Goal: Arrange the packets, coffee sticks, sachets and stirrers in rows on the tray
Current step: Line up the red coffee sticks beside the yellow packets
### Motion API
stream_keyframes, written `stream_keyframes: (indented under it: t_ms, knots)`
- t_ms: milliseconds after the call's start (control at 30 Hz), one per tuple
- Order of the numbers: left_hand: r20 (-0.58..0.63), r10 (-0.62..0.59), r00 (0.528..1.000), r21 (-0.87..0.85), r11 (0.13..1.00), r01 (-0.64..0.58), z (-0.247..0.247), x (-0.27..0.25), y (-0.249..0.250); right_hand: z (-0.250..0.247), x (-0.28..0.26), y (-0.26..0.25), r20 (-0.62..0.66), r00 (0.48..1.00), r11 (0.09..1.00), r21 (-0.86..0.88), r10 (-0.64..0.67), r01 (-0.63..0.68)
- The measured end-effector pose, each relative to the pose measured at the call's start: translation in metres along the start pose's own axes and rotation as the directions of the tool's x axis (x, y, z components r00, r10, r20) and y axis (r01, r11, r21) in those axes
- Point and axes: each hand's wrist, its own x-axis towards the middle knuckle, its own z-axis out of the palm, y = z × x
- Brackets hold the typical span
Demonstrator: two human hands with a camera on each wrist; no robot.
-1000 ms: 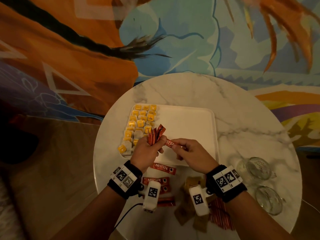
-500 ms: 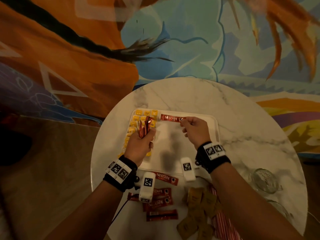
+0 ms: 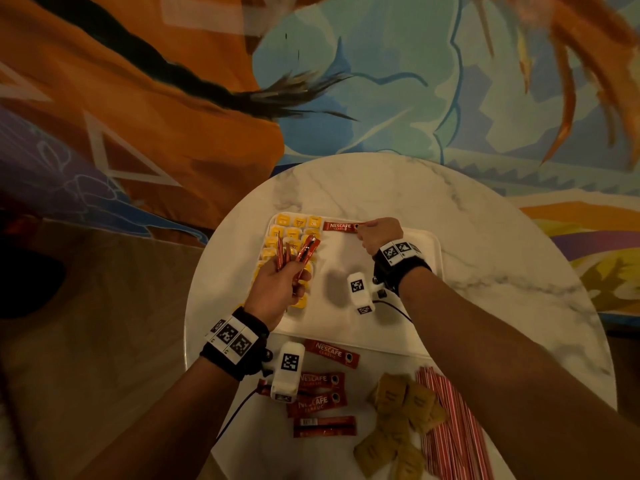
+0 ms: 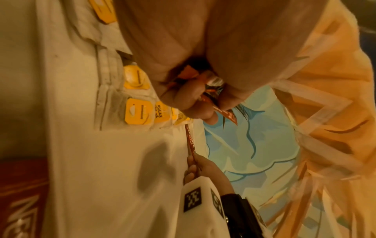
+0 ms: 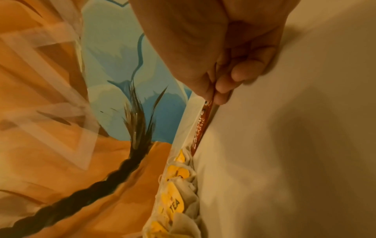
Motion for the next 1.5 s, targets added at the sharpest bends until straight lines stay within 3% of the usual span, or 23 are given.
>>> stream_keyframes:
  t_ms: [633, 1267, 1400, 1500]
  knots:
    - [-0.018, -0.003, 1.0, -0.005, 1.0, 0.003, -0.007, -0.005, -0.009, 0.005, -0.003, 0.004, -0.086, 0.995, 0.979, -0.199, -0.059, 0.041]
    - [-0.004, 0.006, 1.0, 0.011, 1.0, -0.006, -0.012, -0.011, -0.01, -0.001, -0.006, 0.005, -0.065, 0.998, 0.992, -0.124, 0.001, -0.009]
    - [0.001, 0.031, 1.0, 0.046, 0.998, -0.031, -0.011, -0.013, -0.01, -0.012, -0.028, 0.001, -0.016, 0.997, 0.991, -0.114, -0.07, 0.068]
    - [0.008, 0.05, 0.999, 0.058, 0.997, -0.05, -0.006, -0.015, -0.008, -0.016, -0.048, 0.006, 0.017, 0.985, 0.985, -0.015, -0.17, 0.17]
